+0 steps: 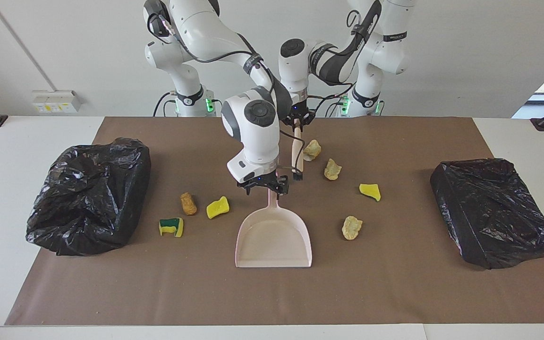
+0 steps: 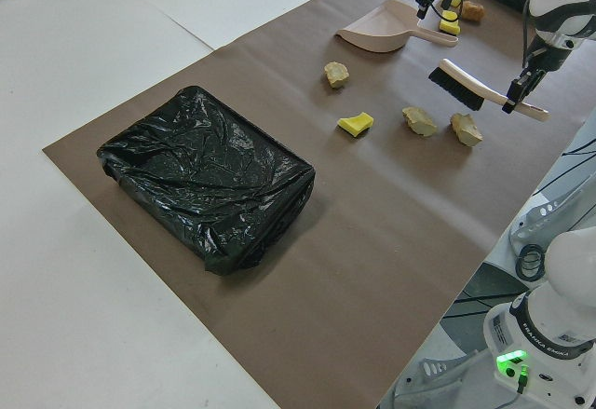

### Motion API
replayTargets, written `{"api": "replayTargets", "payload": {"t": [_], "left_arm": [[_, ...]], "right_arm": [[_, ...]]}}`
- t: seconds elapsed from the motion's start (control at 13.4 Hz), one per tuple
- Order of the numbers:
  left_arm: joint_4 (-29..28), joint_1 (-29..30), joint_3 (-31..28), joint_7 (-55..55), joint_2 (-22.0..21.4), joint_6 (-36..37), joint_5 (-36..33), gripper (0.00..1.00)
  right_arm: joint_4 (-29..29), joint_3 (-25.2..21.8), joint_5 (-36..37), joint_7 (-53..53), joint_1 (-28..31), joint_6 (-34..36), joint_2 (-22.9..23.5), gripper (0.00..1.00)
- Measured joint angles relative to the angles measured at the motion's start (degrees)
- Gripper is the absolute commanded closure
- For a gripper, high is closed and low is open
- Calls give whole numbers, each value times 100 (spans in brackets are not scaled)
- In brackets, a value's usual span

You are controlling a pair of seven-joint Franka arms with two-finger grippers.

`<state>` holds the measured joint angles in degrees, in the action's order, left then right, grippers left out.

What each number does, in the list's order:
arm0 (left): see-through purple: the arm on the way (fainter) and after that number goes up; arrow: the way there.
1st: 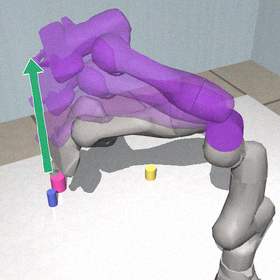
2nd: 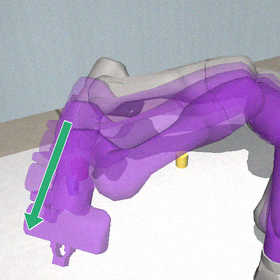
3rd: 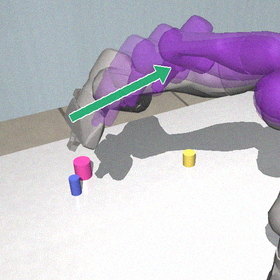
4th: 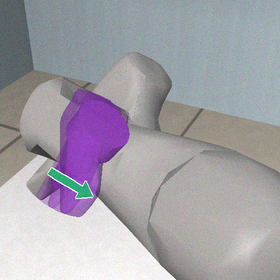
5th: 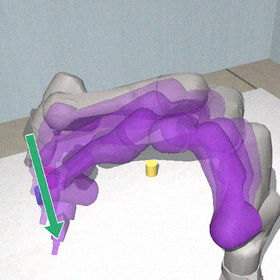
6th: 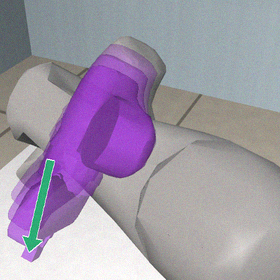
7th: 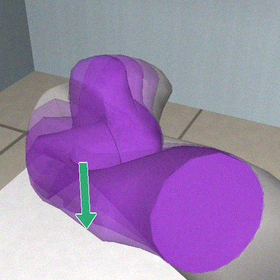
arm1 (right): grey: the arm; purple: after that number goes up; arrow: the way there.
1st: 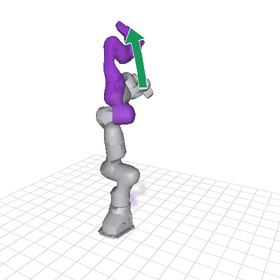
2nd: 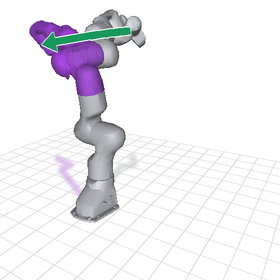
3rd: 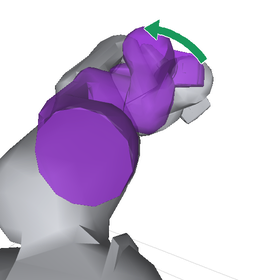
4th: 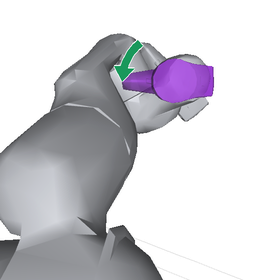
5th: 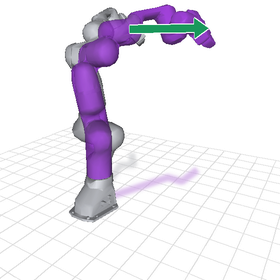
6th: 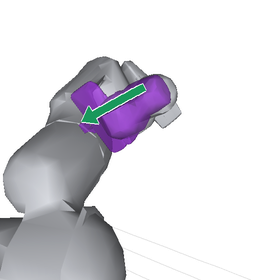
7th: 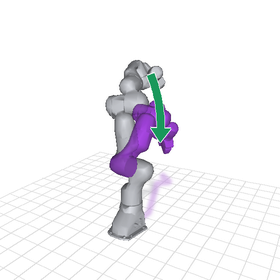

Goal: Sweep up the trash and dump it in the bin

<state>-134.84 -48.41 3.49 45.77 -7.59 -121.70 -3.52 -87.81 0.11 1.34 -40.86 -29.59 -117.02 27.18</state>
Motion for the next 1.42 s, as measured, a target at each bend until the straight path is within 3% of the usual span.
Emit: {"api": "replayTargets", "payload": {"t": [0.67,0.75,1.05,1.42], "left_arm": [[34,2129,-21,-2113,-161,0,-33,100],[34,2378,-21,-2412,-154,-34,-36,100],[49,3476,-22,-3785,0,-530,-46,100],[279,4701,-28,-5514,276,-793,-48,100]], "right_arm": [[-226,1,18,537,-133,4,59,0],[-239,1,18,550,-170,5,59,5],[-284,0,10,553,-239,55,54,97],[-296,-13,-224,867,-209,138,47,100]]}}
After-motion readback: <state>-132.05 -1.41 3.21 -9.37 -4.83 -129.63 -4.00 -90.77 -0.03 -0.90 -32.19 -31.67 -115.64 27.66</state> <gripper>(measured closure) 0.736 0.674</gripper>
